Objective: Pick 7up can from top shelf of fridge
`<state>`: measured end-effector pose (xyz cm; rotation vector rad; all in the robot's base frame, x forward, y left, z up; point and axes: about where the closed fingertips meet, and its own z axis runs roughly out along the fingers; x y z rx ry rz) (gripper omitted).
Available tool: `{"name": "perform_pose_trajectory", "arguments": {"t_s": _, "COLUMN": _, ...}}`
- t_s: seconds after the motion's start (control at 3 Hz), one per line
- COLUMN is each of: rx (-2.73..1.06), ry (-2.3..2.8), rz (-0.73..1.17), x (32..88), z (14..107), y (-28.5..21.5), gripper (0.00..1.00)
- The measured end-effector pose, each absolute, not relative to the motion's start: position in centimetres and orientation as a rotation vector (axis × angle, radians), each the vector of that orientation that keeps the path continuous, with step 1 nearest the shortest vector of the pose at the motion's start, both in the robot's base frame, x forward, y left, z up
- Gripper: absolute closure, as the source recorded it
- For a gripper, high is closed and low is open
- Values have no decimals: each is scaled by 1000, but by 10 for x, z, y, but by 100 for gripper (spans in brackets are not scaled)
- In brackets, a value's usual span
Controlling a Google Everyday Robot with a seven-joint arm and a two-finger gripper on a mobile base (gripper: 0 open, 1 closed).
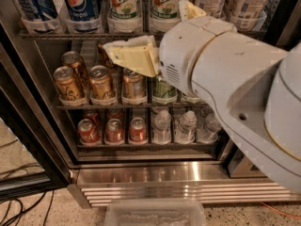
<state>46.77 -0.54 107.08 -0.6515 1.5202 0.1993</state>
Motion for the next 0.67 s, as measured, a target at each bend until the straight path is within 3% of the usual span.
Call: {"name": "perform_pose_trajectory", "arguments": {"t_s": 0.67, "rx": -594, "ry": 1507, "rz": 201, "x": 467, "z": 1066, "y": -5, "gripper": 16}}
